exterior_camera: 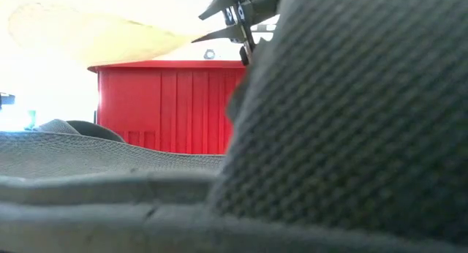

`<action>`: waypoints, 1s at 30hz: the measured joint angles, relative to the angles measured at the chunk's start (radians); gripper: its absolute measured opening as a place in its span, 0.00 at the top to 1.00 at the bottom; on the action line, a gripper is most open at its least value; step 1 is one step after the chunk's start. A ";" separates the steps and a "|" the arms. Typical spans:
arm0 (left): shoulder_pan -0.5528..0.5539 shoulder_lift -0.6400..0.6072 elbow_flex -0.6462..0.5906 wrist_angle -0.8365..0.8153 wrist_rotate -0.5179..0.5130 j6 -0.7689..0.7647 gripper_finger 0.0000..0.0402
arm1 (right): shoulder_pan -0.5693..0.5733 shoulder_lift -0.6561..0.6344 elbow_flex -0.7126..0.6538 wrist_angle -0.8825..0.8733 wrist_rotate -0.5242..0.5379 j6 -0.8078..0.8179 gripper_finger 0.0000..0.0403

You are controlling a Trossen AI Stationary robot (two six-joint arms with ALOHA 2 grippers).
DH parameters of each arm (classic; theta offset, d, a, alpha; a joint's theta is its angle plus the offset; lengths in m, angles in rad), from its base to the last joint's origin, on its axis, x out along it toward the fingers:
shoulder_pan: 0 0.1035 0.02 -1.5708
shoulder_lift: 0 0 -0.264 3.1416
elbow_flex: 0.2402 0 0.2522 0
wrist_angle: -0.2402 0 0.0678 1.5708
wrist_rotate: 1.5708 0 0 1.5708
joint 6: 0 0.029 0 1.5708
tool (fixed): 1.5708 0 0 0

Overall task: Pick and place slides into bin
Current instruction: Put the pink slide into the red bin

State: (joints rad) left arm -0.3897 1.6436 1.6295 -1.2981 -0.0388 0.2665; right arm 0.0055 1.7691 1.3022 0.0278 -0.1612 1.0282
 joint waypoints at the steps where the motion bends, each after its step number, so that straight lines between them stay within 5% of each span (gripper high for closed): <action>1: 0.000 0.000 0.000 0.001 -0.011 -0.032 0.88 | 0.000 0.000 0.000 -0.009 -0.001 -0.006 0.83; 6: 0.002 -0.001 0.000 -0.002 -0.064 -0.198 0.79 | 0.004 0.000 0.000 -0.047 -0.007 -0.016 0.84; 16: 0.000 -0.001 0.000 -0.008 -0.073 -0.281 0.60 | -0.002 -0.030 -0.002 -0.052 0.050 -0.032 0.84; 23: -0.002 -0.002 0.001 -0.046 -0.053 -0.576 0.61 | -0.061 -0.175 -0.001 -0.058 0.122 -0.094 0.84; 30: -0.017 -0.006 0.012 -0.052 -0.127 -0.663 0.63 | -0.124 -0.294 -0.002 -0.161 0.166 -0.191 0.84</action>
State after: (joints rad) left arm -0.4066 1.6372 1.6413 -1.3501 -0.1660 -0.3964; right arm -0.1180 1.4755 1.2999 -0.1336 0.0049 0.8376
